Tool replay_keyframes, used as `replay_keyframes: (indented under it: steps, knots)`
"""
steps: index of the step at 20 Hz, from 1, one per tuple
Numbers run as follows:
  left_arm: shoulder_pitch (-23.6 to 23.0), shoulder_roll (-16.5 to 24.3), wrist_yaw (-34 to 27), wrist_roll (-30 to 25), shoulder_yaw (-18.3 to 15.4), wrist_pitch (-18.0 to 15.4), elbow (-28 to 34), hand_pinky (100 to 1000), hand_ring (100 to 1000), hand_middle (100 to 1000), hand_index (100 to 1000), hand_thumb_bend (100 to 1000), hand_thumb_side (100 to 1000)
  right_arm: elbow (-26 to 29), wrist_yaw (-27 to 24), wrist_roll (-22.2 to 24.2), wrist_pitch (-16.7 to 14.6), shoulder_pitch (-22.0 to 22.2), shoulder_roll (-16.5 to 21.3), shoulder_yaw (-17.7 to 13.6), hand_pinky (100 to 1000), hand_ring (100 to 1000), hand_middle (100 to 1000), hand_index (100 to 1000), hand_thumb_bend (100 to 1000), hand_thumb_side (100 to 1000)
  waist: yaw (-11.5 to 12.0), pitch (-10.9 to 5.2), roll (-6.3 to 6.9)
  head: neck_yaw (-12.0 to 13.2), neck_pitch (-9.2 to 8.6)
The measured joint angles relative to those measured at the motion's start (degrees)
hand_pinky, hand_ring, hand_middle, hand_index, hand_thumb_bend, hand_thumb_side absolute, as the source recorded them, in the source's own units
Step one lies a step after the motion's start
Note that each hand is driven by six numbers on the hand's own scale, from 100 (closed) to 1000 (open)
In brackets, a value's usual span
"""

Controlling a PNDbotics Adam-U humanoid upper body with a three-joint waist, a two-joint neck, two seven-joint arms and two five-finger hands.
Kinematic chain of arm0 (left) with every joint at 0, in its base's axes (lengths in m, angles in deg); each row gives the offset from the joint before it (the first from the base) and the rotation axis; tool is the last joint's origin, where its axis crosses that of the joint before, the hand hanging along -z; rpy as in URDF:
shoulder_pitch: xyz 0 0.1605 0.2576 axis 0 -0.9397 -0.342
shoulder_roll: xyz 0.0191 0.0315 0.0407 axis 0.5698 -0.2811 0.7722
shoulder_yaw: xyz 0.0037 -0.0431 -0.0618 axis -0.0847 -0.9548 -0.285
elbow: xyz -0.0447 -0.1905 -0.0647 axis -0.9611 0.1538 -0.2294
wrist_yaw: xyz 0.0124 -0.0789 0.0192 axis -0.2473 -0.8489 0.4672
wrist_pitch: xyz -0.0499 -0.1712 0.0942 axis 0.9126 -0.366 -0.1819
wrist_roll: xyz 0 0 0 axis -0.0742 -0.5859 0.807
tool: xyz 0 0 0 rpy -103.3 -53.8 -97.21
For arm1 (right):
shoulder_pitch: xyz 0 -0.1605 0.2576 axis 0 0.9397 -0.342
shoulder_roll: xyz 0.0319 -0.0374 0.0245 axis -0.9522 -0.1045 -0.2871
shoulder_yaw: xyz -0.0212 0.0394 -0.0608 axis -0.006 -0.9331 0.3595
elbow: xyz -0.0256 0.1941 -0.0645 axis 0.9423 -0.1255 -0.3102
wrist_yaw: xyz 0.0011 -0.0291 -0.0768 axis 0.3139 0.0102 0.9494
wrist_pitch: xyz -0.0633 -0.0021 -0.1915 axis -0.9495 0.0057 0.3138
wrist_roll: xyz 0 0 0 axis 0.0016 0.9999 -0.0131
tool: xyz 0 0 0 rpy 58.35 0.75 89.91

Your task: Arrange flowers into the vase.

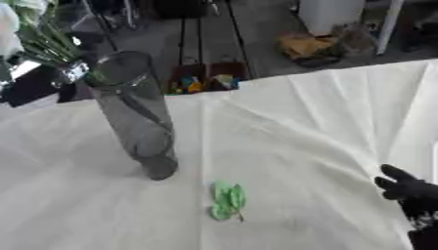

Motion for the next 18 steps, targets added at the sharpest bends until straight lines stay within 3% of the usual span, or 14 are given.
replay_keyframes:
  steps: [8, 11, 18]
  knots:
    - [-1.86, 0.96, -1.71, -1.02, -1.06, -1.52, 0.01, 858, 983, 985, 1000, 100, 1000, 0.00, -0.01, 0.05, 0.11, 0.01, 0.00, 0.00, 828, 855, 532, 694, 100, 1000, 0.11, 0.00, -0.01, -0.07, -0.31]
    - [-2.14, 0.98, -2.55, -0.60, -1.39, -2.02, 0.01, 870, 988, 1000, 1000, 153, 1000, 0.00, -0.01, 0.09, 0.16, 0.01, 0.00, 0.00, 828, 855, 531, 694, 100, 1000, 0.13, 0.00, -0.02, -0.08, -0.33]
    - [-2.66, 1.46, -4.56, 2.04, -1.82, -2.62, -0.04, 837, 967, 989, 1000, 108, 1000, 0.00, -0.02, 0.19, 0.27, 0.00, 0.00, 0.00, 829, 857, 530, 693, 100, 1000, 0.24, 0.00, -0.02, -0.12, -0.34]
